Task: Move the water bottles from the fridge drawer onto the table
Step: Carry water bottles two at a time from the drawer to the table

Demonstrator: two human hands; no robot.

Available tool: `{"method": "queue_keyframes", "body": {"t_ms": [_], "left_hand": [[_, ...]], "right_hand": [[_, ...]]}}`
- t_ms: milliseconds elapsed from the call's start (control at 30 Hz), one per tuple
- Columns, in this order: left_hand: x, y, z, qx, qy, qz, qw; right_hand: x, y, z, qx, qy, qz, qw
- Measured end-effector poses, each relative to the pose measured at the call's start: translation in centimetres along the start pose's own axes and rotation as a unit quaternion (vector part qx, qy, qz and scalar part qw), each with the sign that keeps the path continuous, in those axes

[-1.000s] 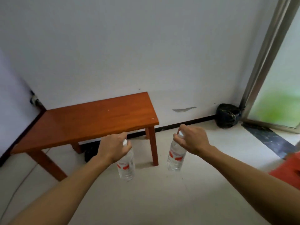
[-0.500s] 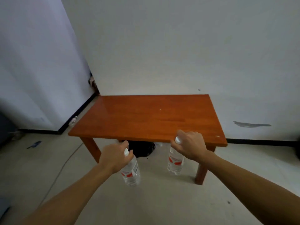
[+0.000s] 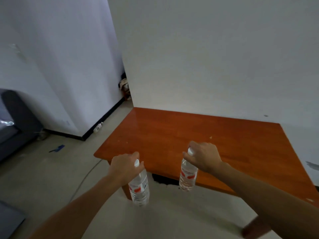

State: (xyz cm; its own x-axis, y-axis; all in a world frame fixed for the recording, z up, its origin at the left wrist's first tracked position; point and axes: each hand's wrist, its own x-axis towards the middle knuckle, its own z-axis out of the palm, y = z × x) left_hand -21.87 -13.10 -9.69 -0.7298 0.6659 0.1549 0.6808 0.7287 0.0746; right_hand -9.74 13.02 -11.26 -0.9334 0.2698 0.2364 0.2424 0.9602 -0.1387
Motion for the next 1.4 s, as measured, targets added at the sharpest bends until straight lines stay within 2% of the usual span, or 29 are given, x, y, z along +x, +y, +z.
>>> {"method": "queue_keyframes", "body": {"t_ms": [133, 367, 700, 1000, 1400], "left_hand": [[4.5, -4.1, 0.7, -0.002, -0.028, 0.026, 0.999], [17.2, -11.4, 1.3, -0.043, -0.046, 0.072, 0.995], [34.0, -17.7, 6.6, -0.077, -0.105, 0.088, 0.988], [48.0, -22.6, 10.8, -0.145, -0.102, 0.084, 0.981], [65.4, -26.6, 16.5, -0.130, -0.127, 0.217, 0.959]], "right_hand": [[4.8, -1.2, 1.8, 0.011, -0.036, 0.034, 0.999], [15.2, -2.5, 4.8, 0.052, -0.029, 0.088, 0.994], [30.6, 0.6, 10.7, 0.108, -0.068, 0.109, 0.986], [45.3, 1.5, 14.2, 0.131, -0.067, 0.144, 0.979], [61.9, -0.5, 21.7, 0.127, -0.091, 0.212, 0.965]]}}
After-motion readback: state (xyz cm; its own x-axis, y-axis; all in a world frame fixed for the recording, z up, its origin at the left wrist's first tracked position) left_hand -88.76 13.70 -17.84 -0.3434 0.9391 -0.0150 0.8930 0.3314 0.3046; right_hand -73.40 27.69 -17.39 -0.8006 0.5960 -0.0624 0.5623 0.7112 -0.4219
